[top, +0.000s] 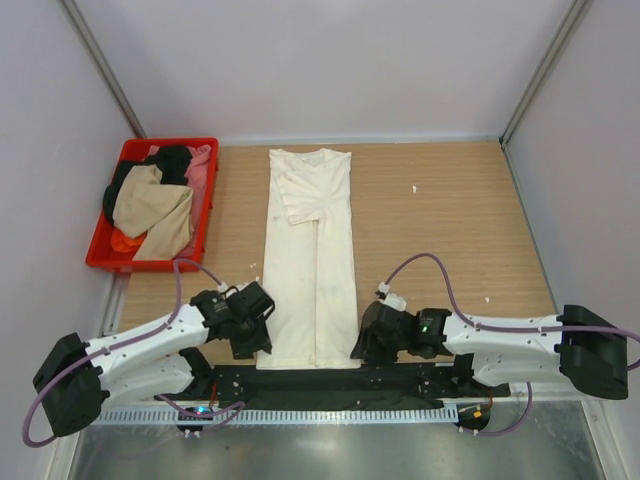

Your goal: Fold and stack the t-shirts

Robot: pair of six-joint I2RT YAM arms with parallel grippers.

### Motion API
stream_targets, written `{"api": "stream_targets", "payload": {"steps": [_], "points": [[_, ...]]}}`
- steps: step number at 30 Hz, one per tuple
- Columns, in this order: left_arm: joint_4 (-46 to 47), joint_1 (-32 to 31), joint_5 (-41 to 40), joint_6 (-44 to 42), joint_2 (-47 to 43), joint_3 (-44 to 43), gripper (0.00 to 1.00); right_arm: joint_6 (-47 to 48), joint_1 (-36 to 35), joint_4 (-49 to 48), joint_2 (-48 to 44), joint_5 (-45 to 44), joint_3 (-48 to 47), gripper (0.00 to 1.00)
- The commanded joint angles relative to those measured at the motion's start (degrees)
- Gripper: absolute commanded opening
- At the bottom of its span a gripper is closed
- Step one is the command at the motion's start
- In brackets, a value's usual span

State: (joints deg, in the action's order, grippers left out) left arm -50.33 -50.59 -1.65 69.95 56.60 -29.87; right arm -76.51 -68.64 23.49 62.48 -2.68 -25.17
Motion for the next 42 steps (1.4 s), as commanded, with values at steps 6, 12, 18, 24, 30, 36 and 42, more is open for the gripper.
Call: {"api": "stream_targets", "payload": {"steps": [6,12,18,24,30,36,42], "points": [[1.2,-4.8,-1.7,5.5,1.9,0.8,0.41,-3.6,-1.0,-6.2,-0.6,-1.1,3.2,0.43],[-1.2,-7.1,-3.7,7.0,1.9,-0.6,0.4,-5.1,-2.7,-5.9,-0.3,-1.8,3.3,0.34],[-0.9,-7.6,-3.5,8.6,-0.4,-0.5,0.28,-5.7,-3.7,-4.3,-0.1,-3.0,2.3,0.23],[-1.0,-7.9,-3.2,9.1,-1.1,-0.2,0.13,-5.9,-4.2,-2.6,-0.6,-4.0,1.4,0.13],[-6.7,-9.9,-6.2,9.6,0.0,-2.7,0.43,-6.6,-5.0,-2.1,-1.0,-4.4,1.1,0.13],[-4.4,-11.9,-6.0,11.8,0.4,-2.6,0.4,-6.9,-5.6,-2.3,-1.0,-4.8,0.6,0.17],[-3.5,-14.1,-7.0,14.2,1.1,-1.3,0.31,-6.6,-6.2,-2.0,-1.5,-5.0,0.6,0.17]]}}
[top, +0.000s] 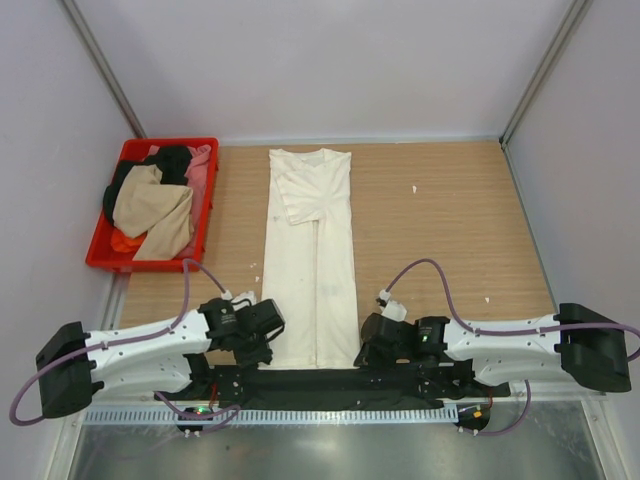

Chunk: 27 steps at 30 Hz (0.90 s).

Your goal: Fold and stack the t-shirts

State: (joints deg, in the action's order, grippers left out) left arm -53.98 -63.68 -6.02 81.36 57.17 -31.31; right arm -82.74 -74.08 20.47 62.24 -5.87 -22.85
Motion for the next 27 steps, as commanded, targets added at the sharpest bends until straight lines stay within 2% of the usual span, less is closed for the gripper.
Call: {"api": "stream_targets", "payload": {"steps": [1,7,18,24,27], "points": [[-0.1,-1.2,-2.8,2.9,0.6,-0.1,0.3,-0.6,-0.7,1.1,-1.2,-1.8,-1.5,0.17],[0.0,-1.8,-3.0,3.7,1.5,0.9,0.27,-0.5,-0.8,0.6,-1.2,-1.8,-1.4,0.17],[-3.9,-2.5,-4.3,4.2,-0.7,0.6,0.29,-0.5,-1.2,-0.5,-0.4,-1.6,-1.3,0.17],[1.3,-2.6,-3.7,4.8,-2.1,3.4,0.31,-0.5,-1.5,-1.2,0.5,-1.5,-1.4,0.17],[4.4,-2.5,-3.0,5.4,-1.8,5.6,0.27,-0.5,-1.7,-1.3,0.7,-1.5,-1.4,0.16]]}}
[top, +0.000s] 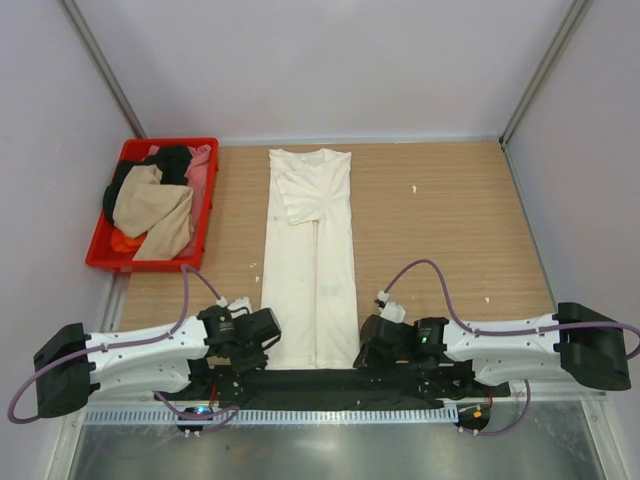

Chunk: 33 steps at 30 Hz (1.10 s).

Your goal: Fold and stack the t-shirts

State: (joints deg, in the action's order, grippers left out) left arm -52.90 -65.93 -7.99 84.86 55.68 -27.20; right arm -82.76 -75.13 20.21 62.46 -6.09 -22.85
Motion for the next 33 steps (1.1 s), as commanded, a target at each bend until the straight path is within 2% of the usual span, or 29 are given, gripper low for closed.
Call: {"api": "stream_targets", "payload": {"steps": [1,5,6,9,11,23,29,33], "points": [[3.4,-0.3,-1.1,2.0,0.0,2.1,0.26,-0.5,-0.7,-1.0,0.5,-1.2,-1.4,0.17],[2.9,-0.3,-2.0,2.0,0.0,1.6,0.17,-0.6,-0.9,-0.6,0.5,-1.7,-1.3,0.13],[2.5,-0.3,-2.3,2.0,0.0,1.4,0.1,-0.7,-0.9,-0.4,0.5,-1.8,-1.4,0.1],[-0.4,-0.3,-4.1,2.0,-0.8,-0.7,0.0,-0.9,-1.3,0.1,0.2,-2.4,-1.5,0.06],[-2.7,-0.3,-5.5,1.4,-1.3,-2.1,0.0,-0.9,-1.6,0.1,0.1,-3.1,-1.7,0.01],[-1.4,0.0,-8.3,0.2,-1.5,-6.5,0.0,2.0,-1.6,3.5,1.7,-4.8,-6.6,0.01],[-2.9,2.4,-8.7,-3.9,3.1,-11.6,0.0,4.2,-1.2,5.7,2.9,-7.5,-9.7,0.01],[-0.7,5.7,-7.6,-6.0,4.0,-10.6,0.0,7.8,0.6,5.7,5.7,-7.4,-11.4,0.01]]}}
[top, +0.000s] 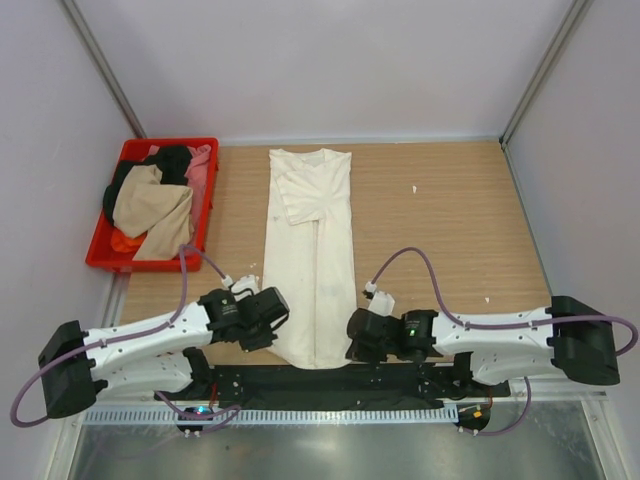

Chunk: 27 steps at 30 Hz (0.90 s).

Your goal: Fold and stack the t-shirts

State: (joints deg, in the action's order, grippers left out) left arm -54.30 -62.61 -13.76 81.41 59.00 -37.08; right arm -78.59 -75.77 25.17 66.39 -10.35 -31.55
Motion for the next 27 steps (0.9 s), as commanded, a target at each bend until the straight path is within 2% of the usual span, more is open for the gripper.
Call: {"api": "stream_targets", "payload": {"steps": [1,5,9,12,20,27], "points": [[1.9,3.3,-1.2,-3.4,1.0,-0.5,0.0,4.2,1.8,1.0,2.2,-3.3,-3.6,0.01],[4.6,7.1,0.1,-7.1,3.1,-1.2,0.0,8.4,6.3,-0.3,4.5,-1.7,-4.5,0.01],[7.9,14.3,3.2,-14.1,7.5,-2.9,0.0,14.5,13.8,-0.6,6.5,0.9,-6.6,0.01],[9.9,18.4,4.1,-19.0,10.5,-6.5,0.0,20.8,16.4,-0.5,9.0,1.1,-10.2,0.01],[8.8,26.1,3.7,-28.0,25.3,-20.0,0.0,33.9,26.9,3.7,20.4,2.4,-23.9,0.01],[9.8,31.8,4.7,-33.6,33.4,-28.9,0.0,42.7,32.6,9.4,31.7,2.3,-37.3,0.01]]}}
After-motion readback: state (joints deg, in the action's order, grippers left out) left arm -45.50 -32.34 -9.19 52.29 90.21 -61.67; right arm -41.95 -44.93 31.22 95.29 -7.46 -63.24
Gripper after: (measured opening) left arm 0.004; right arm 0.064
